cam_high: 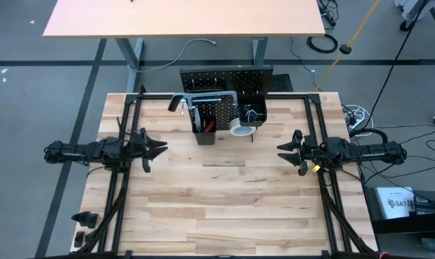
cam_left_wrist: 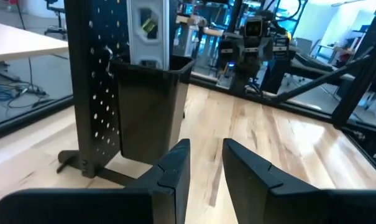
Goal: Hang tools onto peg board
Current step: Return to Home Position
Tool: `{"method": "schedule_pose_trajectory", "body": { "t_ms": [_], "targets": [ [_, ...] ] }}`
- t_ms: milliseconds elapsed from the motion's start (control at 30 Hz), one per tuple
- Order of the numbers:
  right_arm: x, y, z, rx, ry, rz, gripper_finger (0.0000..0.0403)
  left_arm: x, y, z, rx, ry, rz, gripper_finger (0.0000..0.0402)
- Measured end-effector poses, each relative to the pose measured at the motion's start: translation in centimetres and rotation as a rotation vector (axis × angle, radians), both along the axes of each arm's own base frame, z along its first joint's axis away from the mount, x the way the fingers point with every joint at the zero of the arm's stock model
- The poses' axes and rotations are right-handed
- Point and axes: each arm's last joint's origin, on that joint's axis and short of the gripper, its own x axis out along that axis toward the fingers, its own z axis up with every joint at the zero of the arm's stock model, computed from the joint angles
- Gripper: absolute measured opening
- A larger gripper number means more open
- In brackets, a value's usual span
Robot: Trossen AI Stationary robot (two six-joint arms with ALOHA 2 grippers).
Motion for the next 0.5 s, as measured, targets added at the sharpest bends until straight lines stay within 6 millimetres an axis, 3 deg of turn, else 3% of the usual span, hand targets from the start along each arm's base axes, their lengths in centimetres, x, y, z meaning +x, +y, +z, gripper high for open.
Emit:
{"method": "schedule_pose_trajectory", "body": {
  "t_ms": [500],
  "targets": [
    [0.0, 0.05, -0.02, -0.009, 0.003, 0.007, 0.0153, 0.54, -0.35, -0.66, 0.014, -0.079, -0.107, 0.0097]
  ]
}}
